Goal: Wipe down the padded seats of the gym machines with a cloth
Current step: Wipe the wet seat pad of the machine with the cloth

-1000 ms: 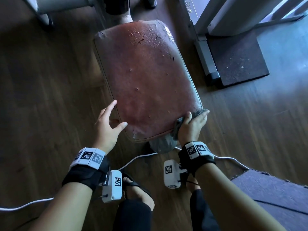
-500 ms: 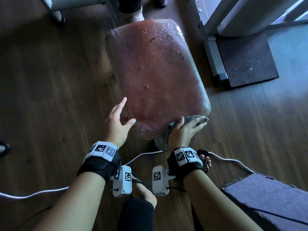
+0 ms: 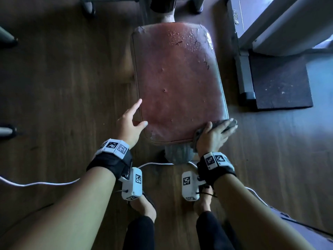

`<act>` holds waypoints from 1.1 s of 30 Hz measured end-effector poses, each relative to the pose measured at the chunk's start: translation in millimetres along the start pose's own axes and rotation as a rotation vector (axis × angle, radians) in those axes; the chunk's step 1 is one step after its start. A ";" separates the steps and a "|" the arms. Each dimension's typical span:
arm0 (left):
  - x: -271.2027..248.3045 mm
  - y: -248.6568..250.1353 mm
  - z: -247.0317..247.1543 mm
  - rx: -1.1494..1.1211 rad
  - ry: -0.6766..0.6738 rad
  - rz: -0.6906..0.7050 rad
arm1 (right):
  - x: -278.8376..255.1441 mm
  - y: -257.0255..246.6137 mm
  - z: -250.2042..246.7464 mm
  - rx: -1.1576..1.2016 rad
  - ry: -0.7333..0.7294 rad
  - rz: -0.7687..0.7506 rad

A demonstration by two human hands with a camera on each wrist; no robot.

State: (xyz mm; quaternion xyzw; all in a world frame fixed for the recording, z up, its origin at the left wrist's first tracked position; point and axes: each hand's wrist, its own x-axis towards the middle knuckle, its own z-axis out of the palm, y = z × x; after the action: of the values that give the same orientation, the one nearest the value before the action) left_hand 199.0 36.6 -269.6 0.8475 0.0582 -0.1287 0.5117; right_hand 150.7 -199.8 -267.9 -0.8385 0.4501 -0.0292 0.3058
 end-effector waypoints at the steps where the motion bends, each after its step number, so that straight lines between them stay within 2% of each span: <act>1: -0.8 -0.5 1.9 -0.010 0.012 -0.013 | 10.2 0.8 -5.5 -0.070 -0.013 -0.036; 7: -8.6 6.2 15.1 -0.059 0.141 -0.028 | 31.4 -9.3 -13.2 -0.341 -0.147 -0.273; 9: -9.7 8.5 19.8 -0.054 0.166 -0.039 | 25.5 -21.5 -7.2 -0.388 -0.209 -0.427; 13: -13.4 3.7 28.8 0.012 0.179 -0.048 | 2.9 -45.5 7.4 -0.475 -0.427 -0.868; 16: -22.5 2.4 32.9 -0.086 0.166 -0.044 | 1.4 -58.0 3.9 -0.467 -0.571 -1.022; 18: -29.4 7.4 36.2 -0.112 0.190 -0.059 | 14.1 -60.3 -9.1 -0.380 -0.574 -1.027; 19: -31.8 12.5 39.4 -0.081 0.237 -0.053 | 23.7 -59.1 -17.5 -0.334 -0.518 -1.015; 20: -33.3 18.2 44.1 -0.044 0.291 -0.023 | 35.2 -56.2 -26.0 -0.295 -0.444 -0.971; 22: -31.1 36.0 56.3 0.033 0.351 0.100 | 63.5 -45.7 -39.8 -0.251 -0.352 -0.779; 24: -24.2 59.7 71.4 0.226 0.269 0.228 | 95.4 -25.1 -41.9 -0.233 -0.421 -0.503; 26: -16.9 83.0 91.4 0.487 0.083 0.289 | 112.6 -7.8 -40.0 -0.093 -0.571 -0.309; 28: -13.5 94.9 111.4 0.672 -0.106 0.228 | 113.4 4.6 -38.6 0.022 -0.658 -0.269; 29: -13.3 92.9 119.6 0.719 -0.143 0.190 | 112.2 8.5 -38.4 0.013 -0.673 -0.280; 33: -24.8 73.8 126.9 0.741 -0.029 0.182 | 114.1 12.6 -37.2 0.034 -0.685 -0.284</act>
State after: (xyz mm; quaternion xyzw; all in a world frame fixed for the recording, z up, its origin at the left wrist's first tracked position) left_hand 172.1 -109.2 -256.0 0.9748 -0.0751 -0.1071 0.1808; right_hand 197.0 -311.2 -270.4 -0.8484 0.2003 0.2037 0.4456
